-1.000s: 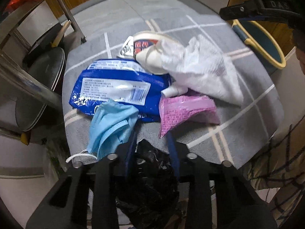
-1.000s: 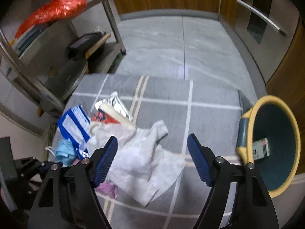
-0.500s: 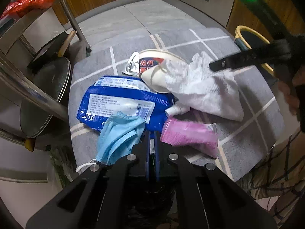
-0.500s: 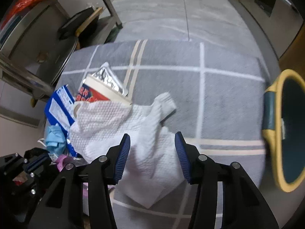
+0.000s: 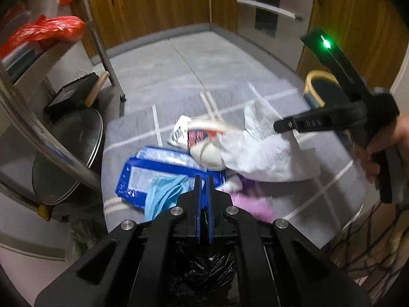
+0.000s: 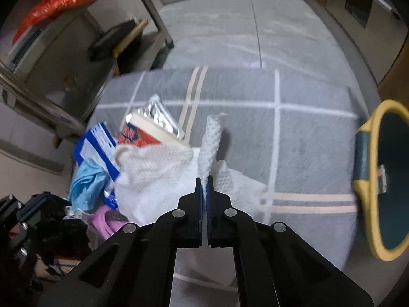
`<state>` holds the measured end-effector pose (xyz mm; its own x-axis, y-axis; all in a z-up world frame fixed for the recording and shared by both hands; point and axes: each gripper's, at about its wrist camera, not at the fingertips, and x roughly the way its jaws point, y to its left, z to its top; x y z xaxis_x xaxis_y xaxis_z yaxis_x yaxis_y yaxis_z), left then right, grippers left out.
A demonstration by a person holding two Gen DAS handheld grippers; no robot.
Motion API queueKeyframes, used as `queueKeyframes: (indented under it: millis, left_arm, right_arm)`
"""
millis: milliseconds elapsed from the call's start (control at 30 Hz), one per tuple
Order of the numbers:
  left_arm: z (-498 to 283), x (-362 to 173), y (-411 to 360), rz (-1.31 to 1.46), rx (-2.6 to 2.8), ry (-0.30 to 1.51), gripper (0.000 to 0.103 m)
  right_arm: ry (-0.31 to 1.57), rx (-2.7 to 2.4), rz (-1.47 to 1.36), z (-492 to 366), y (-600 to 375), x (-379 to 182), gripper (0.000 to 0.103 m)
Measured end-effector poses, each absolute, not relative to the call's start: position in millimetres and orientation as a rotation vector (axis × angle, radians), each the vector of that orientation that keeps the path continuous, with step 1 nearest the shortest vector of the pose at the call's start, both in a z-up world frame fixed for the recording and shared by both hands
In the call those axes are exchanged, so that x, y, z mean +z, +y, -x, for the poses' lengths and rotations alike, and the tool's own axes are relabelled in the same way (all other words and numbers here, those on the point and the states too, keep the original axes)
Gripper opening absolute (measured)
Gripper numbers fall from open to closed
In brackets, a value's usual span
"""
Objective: Collect trash
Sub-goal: 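Lift the white cloth with the right gripper toward the bin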
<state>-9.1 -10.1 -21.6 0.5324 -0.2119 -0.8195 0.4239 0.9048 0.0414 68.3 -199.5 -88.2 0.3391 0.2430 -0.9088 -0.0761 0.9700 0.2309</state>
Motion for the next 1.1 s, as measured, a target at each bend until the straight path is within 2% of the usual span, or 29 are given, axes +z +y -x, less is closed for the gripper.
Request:
queueKeyframes:
  millis: [400,667,1100]
  left_arm:
    - [9,18,-10,-0.191,-0.392,0.826,0.003]
    - [10,51,-24,-0.202,-0.409,0.744,0.003]
    - [2,88,-103,-0.239,-0.559,0.644,0.003]
  right_arm:
    - [0.968,0.218,-0.131,-53,-222,-13,0.003]
    - [0.892,0.195,-0.168,-48,-250,11,0.003]
    - [0.805,0.079,-0.183,-40,-314,27,0.003]
